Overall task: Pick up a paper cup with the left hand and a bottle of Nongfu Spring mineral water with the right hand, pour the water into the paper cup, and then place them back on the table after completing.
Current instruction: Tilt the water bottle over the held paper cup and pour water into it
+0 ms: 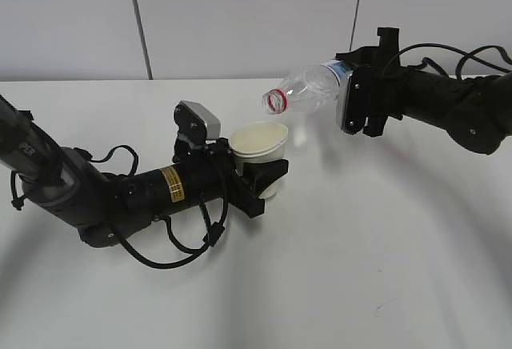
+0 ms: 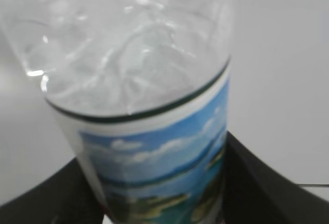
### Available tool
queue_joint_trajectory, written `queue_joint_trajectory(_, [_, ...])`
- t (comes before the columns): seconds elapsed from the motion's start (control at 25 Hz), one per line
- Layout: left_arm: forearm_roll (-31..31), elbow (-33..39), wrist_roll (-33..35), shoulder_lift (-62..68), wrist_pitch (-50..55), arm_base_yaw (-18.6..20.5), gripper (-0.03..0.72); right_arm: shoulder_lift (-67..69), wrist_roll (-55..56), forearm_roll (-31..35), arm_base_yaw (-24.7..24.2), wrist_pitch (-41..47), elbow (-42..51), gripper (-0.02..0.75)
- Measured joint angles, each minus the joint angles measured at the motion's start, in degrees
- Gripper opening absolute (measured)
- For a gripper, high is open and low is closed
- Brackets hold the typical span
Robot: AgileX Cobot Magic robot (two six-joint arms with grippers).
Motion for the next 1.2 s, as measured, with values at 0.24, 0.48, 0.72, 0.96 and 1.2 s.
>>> queue_joint_trajectory(0.24, [0.0, 0.0, 0.0, 0.0, 0.0, 0.0, 0.360, 0.0, -1.9, 0.0, 0.0, 0.0, 0.0, 0.430])
queue_joint_trajectory(0.48, [0.2, 0.0, 0.0, 0.0, 0.0, 0.0, 0.360, 0.0, -3.8, 0.6, 0.0, -0.1, 0.0, 0.430])
queue_joint_trajectory(0.72, [0.2, 0.0, 0.0, 0.0, 0.0, 0.0, 0.360, 0.0, -5.0, 1.5, 0.0, -1.9, 0.0, 0.430])
queue_joint_trajectory(0.96, [0.3, 0.0, 0.0, 0.0, 0.0, 0.0, 0.360, 0.0, -5.2, 1.6, 0.0, -1.9, 0.0, 0.430])
queue_joint_trajectory(1.2, [0.3, 0.0, 0.0, 0.0, 0.0, 0.0, 0.359, 0.0, -6.0, 1.6, 0.0, -2.3, 0.0, 0.430])
